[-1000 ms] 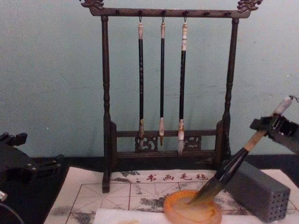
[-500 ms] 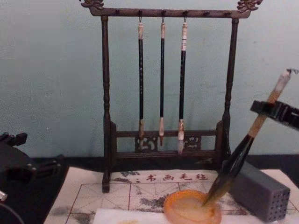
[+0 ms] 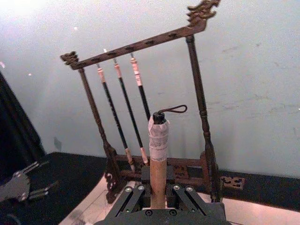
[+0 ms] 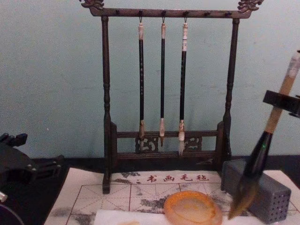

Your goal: Pick up the brush from the inkstone, write on the paper, then place the brush back to its original position.

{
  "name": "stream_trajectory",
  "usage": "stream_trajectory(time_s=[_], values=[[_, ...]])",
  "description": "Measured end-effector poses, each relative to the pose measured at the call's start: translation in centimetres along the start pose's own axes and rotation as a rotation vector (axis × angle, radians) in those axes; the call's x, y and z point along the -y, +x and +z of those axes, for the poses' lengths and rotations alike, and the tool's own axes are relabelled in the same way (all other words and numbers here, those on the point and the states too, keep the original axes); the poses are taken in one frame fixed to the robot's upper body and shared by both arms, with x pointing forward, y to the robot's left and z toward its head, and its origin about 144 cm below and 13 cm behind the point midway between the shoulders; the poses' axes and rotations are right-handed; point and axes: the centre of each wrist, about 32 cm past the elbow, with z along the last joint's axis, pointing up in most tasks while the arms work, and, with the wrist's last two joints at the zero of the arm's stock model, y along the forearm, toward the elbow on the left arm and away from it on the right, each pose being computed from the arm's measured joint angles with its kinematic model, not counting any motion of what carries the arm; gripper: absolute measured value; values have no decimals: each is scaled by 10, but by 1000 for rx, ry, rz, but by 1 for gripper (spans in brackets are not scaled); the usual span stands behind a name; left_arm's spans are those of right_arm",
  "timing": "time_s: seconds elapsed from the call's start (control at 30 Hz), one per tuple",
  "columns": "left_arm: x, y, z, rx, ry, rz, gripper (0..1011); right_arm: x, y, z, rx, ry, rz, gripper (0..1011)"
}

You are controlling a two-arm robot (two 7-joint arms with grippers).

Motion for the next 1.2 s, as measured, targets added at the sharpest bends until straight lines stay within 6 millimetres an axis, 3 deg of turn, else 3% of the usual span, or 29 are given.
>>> stream_trajectory(time_s=[0.63, 1.2], values=[[0, 0, 0, 0, 0, 0, 1001, 53, -2, 1, 175, 16, 34, 200], [0, 0, 0, 0, 0, 0, 1001, 66, -9, -12, 298, 27, 19, 200]])
